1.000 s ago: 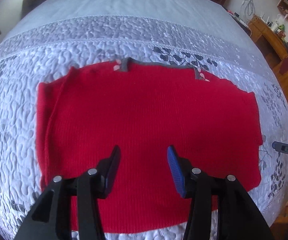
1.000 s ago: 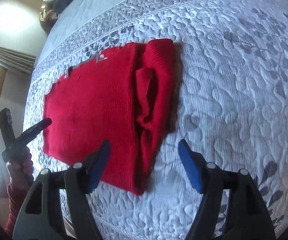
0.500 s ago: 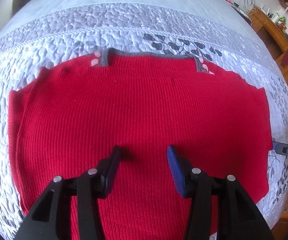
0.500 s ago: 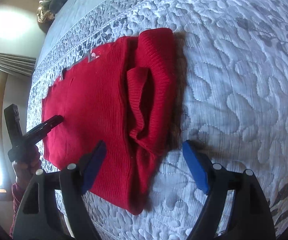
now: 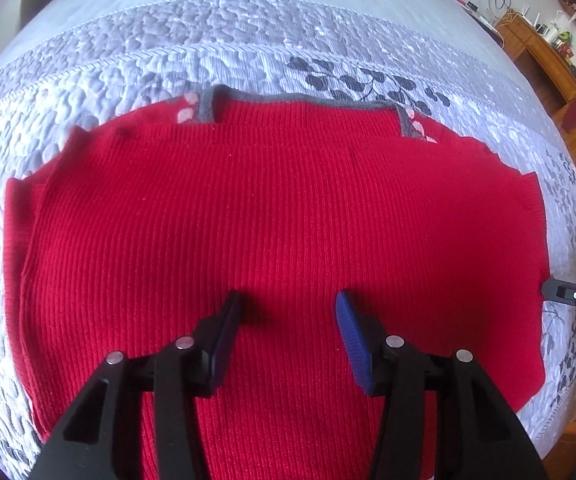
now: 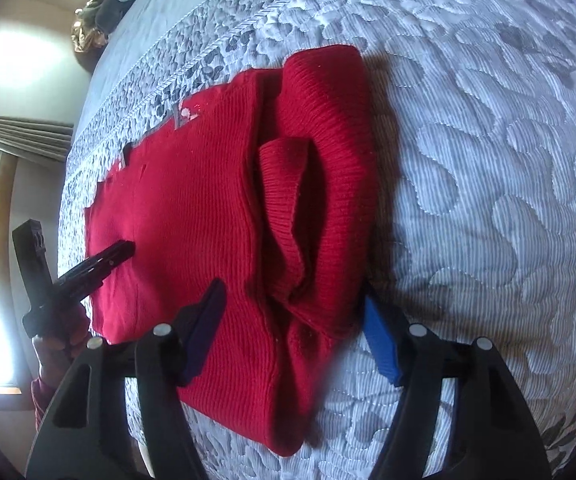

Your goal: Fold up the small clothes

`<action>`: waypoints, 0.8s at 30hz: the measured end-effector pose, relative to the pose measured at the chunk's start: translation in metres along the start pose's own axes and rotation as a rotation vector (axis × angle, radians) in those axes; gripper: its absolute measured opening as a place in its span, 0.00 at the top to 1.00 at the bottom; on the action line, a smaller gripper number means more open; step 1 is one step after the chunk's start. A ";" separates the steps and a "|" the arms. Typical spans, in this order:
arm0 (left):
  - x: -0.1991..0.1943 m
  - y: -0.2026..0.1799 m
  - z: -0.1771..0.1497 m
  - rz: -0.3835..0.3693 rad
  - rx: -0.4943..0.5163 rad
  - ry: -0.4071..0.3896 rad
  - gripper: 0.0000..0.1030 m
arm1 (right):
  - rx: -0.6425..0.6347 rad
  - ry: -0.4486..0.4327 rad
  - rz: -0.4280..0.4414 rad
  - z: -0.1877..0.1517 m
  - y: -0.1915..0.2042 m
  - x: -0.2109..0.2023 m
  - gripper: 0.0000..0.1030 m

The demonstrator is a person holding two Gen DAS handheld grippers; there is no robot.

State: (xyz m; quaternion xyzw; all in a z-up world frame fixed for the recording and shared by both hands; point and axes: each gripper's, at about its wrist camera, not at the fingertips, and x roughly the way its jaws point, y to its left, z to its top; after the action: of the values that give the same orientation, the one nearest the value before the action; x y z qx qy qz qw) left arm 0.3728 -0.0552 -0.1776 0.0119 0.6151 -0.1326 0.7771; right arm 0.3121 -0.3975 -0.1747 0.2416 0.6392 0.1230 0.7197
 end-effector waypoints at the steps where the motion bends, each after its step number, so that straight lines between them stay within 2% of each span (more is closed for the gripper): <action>1: 0.000 0.000 0.000 0.000 0.002 0.000 0.51 | -0.010 0.003 -0.002 -0.001 0.002 0.001 0.36; 3: 0.001 0.000 0.001 -0.002 0.004 -0.001 0.51 | -0.026 0.006 0.000 -0.002 0.005 0.002 0.36; 5: 0.001 0.000 0.001 -0.002 0.007 -0.003 0.51 | -0.028 0.003 0.017 -0.002 0.006 0.003 0.45; 9: 0.002 0.001 0.001 -0.007 0.008 -0.004 0.51 | -0.005 0.002 0.040 0.002 0.004 0.009 0.51; 10: 0.002 0.001 0.002 -0.008 0.008 -0.004 0.51 | -0.004 0.001 0.044 0.003 0.003 0.010 0.56; 11: 0.002 0.001 0.002 -0.008 0.009 -0.004 0.51 | 0.002 0.001 0.053 0.004 0.002 0.011 0.66; 13: 0.002 0.001 0.002 -0.010 0.010 -0.004 0.51 | 0.018 0.005 0.081 0.003 0.000 0.013 0.76; 17: 0.002 0.002 0.002 -0.017 0.009 -0.006 0.51 | 0.061 -0.010 0.136 0.001 -0.007 0.008 0.79; 20: 0.002 0.002 0.002 -0.016 0.010 -0.008 0.51 | 0.164 0.011 0.204 0.000 -0.023 0.014 0.78; 24: 0.002 0.000 0.001 -0.013 0.010 -0.015 0.51 | 0.194 0.017 0.218 0.000 -0.027 0.016 0.79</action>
State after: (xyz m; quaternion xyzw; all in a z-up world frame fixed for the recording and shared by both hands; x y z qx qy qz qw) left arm 0.3741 -0.0556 -0.1798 0.0106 0.6086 -0.1409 0.7808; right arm 0.3114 -0.4124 -0.2023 0.3768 0.6243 0.1400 0.6698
